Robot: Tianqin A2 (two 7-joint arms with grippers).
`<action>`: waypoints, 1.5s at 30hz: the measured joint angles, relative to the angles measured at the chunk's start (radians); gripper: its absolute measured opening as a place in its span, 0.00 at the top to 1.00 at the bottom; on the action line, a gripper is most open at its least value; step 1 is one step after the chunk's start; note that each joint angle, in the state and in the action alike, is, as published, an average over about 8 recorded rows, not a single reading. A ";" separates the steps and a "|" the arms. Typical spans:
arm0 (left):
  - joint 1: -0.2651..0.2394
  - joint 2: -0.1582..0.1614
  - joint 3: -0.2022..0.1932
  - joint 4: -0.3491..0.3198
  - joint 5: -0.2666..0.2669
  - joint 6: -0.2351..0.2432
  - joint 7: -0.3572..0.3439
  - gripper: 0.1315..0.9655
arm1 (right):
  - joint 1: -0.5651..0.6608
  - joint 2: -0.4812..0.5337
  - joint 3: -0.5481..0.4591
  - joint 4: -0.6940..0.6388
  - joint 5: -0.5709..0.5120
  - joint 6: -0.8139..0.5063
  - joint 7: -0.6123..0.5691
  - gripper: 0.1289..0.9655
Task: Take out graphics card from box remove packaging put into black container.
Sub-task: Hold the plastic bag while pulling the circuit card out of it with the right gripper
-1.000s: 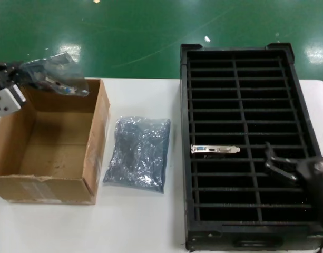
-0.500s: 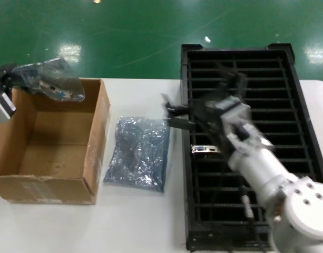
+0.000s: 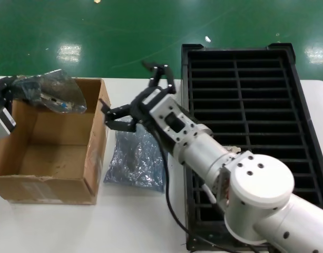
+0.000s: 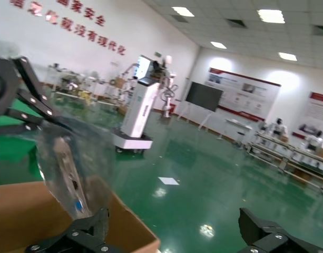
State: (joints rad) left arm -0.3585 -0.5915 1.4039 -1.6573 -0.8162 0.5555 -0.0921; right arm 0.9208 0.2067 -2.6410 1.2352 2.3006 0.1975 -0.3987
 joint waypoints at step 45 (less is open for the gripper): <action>0.034 -0.047 0.041 -0.043 -0.059 0.015 0.037 0.99 | 0.026 -0.205 -0.001 -0.264 -0.237 -0.287 0.130 0.96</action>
State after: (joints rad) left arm -0.3244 -0.6382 1.4446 -1.7004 -0.8752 0.5700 -0.0546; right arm 0.9464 0.0013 -2.6421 0.9714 2.0637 -0.0890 -0.2685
